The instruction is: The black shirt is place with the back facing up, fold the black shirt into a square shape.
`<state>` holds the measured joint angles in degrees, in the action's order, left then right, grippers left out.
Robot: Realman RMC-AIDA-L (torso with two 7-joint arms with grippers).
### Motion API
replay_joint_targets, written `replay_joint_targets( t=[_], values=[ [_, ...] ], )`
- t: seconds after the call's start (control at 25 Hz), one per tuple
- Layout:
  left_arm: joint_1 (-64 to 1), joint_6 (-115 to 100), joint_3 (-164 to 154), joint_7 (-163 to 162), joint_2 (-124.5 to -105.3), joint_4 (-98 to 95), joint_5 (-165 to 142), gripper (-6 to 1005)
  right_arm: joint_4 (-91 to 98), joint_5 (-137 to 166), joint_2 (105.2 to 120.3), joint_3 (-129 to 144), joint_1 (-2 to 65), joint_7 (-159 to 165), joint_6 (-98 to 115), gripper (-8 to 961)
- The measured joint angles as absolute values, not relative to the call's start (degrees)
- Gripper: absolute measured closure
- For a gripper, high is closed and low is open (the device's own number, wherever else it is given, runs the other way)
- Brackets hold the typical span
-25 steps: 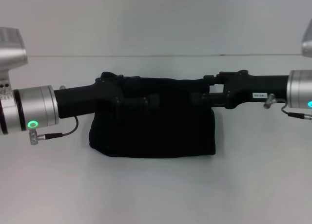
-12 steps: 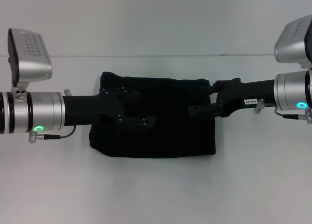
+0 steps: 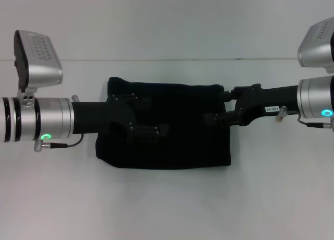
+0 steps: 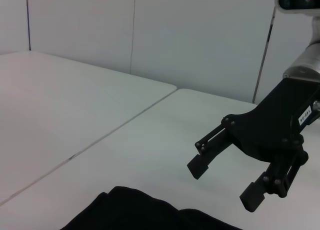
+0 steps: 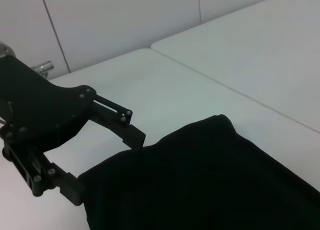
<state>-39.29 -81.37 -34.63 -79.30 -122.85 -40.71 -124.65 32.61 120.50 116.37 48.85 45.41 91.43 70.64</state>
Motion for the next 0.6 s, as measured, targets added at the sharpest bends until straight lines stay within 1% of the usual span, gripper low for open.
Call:
replay_joint_targets(
  t=[0.24,0.6],
  values=[
    [-39.3,-80.9,-34.6,-80.3,-122.70,-40.7,-124.8,111,32.6,120.5,115.86,48.9,45.5,91.4,70.8,69],
    [-39.3,-78.9,-34.6,-82.2,-122.61,-40.6,-126.1,111,32.5,120.5,115.74,49.0,45.6,91.5,70.8,71]
  ],
)
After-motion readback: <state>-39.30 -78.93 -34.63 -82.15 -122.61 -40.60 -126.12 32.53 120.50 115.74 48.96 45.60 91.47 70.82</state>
